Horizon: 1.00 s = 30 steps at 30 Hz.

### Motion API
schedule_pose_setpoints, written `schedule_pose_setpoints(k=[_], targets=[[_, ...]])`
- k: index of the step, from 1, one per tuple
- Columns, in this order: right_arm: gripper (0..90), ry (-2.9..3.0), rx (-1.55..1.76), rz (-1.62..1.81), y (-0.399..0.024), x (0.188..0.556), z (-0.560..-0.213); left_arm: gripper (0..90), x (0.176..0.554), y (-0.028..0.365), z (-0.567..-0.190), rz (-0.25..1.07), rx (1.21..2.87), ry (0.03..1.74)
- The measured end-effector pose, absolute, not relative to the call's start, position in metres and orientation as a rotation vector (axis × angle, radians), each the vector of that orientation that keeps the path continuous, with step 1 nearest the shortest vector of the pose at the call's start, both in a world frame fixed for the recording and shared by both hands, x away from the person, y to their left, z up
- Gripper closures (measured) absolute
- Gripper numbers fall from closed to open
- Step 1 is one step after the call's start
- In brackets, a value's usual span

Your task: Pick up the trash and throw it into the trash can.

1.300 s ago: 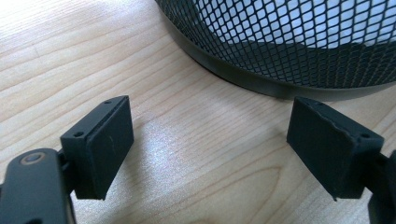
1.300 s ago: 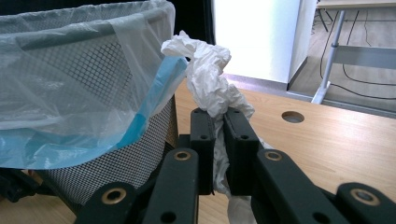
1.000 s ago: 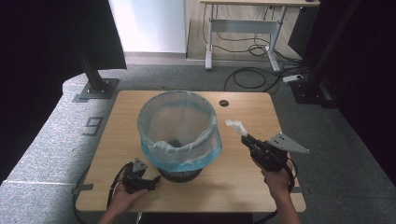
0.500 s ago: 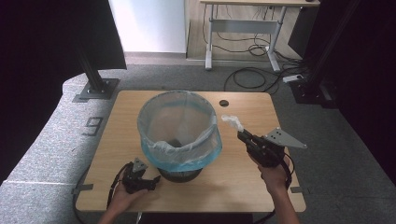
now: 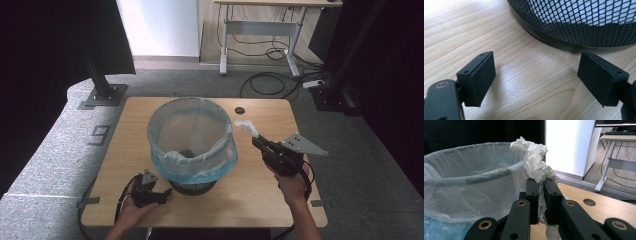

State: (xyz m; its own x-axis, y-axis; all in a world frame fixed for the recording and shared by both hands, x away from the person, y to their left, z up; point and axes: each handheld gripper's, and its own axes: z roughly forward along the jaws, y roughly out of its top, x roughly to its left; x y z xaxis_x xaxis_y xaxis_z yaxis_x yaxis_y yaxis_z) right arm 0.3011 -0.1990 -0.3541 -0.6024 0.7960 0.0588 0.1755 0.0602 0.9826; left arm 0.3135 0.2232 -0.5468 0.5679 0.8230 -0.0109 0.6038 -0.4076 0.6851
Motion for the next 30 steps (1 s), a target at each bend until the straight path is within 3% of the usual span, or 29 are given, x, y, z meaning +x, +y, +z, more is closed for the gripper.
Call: schedule_pose_setpoints(k=[30], targets=[[82.8, 1.862, 0.927, 1.616, -0.175, 0.316, -0.339, 14.6, 0.313, 0.223, -0.547, 0.434, 2.154, 1.13]])
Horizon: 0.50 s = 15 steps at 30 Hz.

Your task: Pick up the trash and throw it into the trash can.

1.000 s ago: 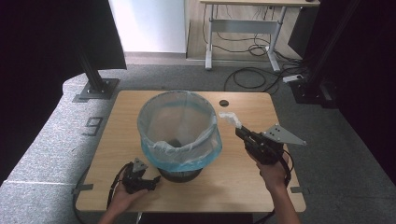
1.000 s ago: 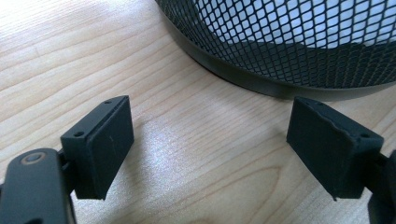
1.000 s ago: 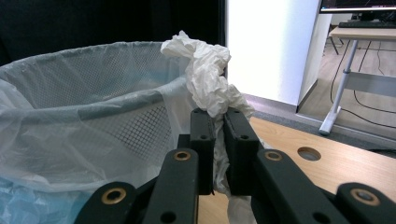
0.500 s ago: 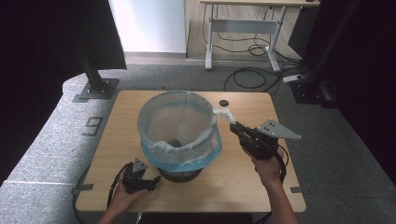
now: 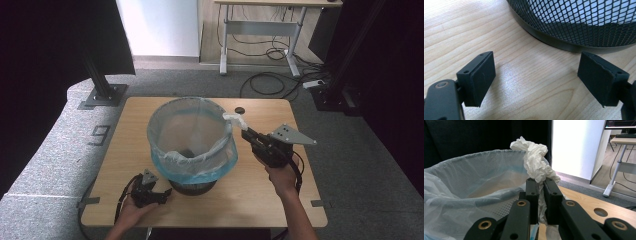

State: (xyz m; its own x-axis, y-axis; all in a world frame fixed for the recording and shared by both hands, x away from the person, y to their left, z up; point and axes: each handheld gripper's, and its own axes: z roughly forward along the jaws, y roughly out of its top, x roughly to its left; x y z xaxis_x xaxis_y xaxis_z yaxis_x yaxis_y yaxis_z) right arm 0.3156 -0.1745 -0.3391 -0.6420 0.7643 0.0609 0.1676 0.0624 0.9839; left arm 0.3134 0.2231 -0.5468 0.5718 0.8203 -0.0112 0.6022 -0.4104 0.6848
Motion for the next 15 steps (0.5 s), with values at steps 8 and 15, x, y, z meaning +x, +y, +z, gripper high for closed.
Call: schedule_pose_setpoints(k=[8, 15], targets=[[82.7, 1.874, 0.904, 1.621, -0.165, 0.319, -0.334, 14.6, 0.313, 0.223, -0.547, 0.436, 2.155, 1.13], [82.6, 1.887, 0.884, 1.632, -0.155, 0.321, -0.329, 14.6, 0.313, 0.223, -0.547, 0.437, 2.155, 1.13]])
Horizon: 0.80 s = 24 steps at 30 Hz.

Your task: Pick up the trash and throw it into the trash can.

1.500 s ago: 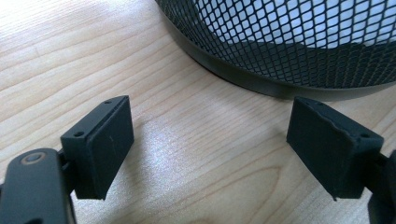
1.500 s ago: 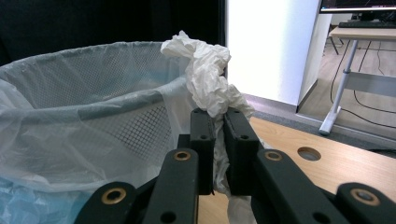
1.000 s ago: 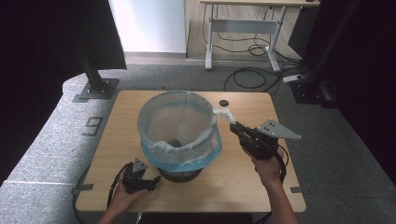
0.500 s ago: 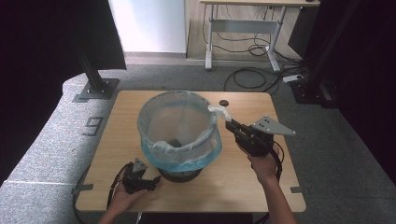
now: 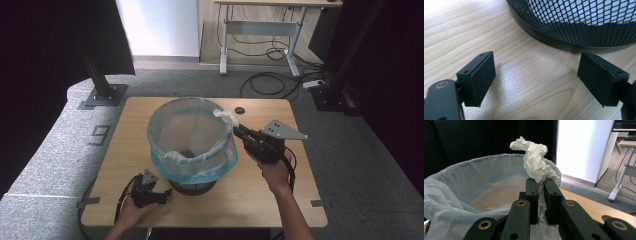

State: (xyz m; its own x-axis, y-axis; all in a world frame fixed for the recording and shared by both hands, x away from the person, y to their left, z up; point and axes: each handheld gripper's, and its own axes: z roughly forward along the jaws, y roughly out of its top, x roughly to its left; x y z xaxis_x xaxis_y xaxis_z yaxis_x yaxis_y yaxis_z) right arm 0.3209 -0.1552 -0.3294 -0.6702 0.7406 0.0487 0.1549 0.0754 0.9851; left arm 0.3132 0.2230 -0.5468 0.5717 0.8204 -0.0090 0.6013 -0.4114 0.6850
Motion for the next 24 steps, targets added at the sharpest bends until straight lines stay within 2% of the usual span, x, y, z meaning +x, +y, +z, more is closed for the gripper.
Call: schedule_pose_setpoints(k=[24], targets=[[82.6, 1.928, 0.849, 1.639, -0.131, 0.33, -0.326, 14.6, 0.313, 0.223, -0.547, 0.436, 2.155, 1.129]])
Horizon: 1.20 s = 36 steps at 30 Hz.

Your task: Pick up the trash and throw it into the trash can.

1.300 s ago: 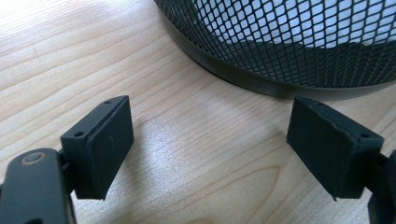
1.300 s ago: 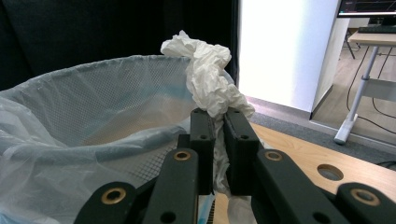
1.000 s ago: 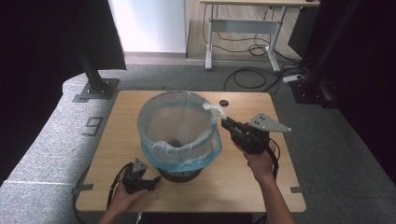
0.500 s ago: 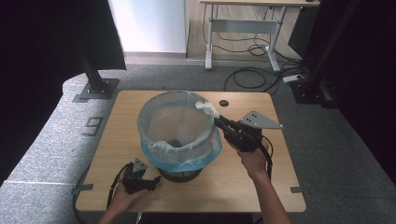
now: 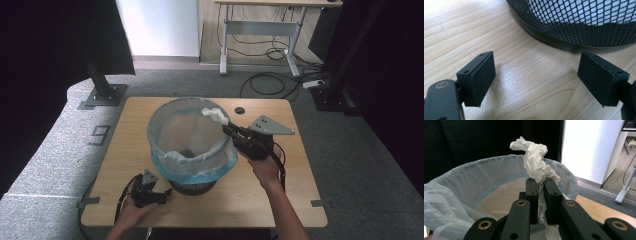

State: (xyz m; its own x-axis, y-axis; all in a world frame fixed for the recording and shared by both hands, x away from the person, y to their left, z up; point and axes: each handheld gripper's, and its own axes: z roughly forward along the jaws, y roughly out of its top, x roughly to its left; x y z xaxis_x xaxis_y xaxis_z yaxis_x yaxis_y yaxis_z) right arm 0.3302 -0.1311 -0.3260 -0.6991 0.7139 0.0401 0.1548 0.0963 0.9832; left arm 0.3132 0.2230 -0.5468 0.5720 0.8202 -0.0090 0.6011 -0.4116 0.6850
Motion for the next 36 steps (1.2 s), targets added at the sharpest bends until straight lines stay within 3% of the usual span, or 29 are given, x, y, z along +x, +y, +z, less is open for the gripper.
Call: schedule_pose_setpoints(k=[36], targets=[[82.2, 2.011, 0.783, 1.626, -0.087, 0.346, -0.323, 14.6, 0.313, 0.223, -0.547, 0.436, 2.155, 1.129]])
